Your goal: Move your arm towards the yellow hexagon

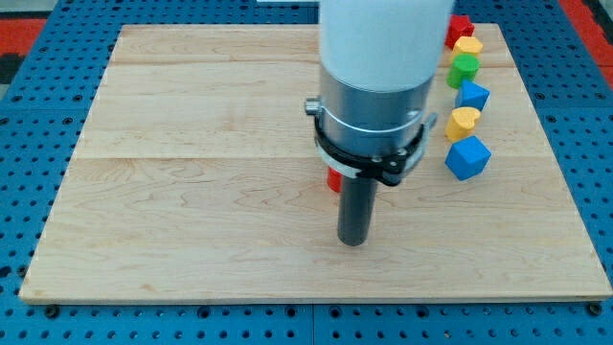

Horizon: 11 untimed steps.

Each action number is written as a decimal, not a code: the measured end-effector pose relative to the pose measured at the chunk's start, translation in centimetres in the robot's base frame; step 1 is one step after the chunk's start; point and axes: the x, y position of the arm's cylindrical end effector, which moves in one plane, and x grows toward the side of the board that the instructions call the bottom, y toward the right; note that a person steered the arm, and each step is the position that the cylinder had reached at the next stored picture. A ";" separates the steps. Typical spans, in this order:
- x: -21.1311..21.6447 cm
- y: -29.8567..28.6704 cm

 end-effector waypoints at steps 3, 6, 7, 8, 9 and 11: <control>-0.1 17.4; -7.5 24.2; -11.8 24.2; -15.6 24.2; -19.7 24.2; -27.2 24.2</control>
